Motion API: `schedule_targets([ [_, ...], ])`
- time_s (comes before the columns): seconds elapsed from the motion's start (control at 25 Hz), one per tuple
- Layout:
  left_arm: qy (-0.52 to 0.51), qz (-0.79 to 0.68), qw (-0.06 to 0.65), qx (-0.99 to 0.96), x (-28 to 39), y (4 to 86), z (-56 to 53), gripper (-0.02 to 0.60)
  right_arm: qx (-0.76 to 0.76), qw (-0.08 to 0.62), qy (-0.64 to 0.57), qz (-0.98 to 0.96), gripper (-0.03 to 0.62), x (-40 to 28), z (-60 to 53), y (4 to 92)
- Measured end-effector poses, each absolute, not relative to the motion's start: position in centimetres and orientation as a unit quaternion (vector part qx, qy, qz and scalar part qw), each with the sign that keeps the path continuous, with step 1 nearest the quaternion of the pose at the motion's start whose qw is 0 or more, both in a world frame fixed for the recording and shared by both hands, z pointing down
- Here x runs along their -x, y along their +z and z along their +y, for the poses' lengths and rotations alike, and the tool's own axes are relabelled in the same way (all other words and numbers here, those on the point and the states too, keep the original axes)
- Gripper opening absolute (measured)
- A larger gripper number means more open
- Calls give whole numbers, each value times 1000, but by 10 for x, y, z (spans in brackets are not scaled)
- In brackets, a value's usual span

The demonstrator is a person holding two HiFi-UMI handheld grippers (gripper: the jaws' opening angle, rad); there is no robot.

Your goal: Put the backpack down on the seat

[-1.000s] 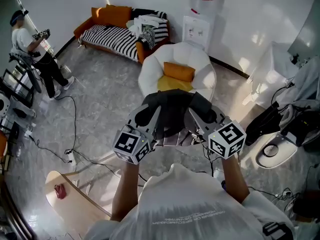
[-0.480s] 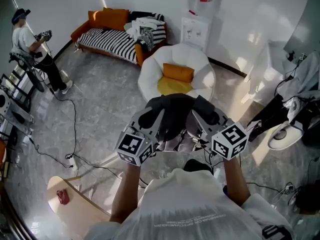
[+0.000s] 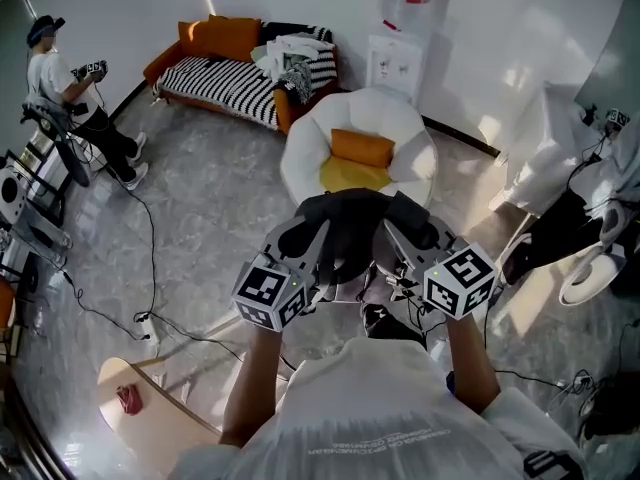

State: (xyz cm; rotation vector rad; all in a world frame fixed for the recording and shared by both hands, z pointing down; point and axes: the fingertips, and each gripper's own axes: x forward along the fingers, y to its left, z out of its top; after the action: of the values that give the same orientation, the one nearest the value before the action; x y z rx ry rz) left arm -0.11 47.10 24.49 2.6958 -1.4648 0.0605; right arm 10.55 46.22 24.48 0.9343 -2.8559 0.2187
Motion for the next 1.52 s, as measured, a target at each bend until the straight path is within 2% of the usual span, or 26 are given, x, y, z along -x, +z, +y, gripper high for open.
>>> schedule_targets([
  [0.68,23,-495,50,-867,11,251,333,63,-281,67,87,-953,34,-94,322,253],
  [1.52,36,-510,91,-854,4,263,213,63,-253,75,121,-957,34,-100,200,261],
])
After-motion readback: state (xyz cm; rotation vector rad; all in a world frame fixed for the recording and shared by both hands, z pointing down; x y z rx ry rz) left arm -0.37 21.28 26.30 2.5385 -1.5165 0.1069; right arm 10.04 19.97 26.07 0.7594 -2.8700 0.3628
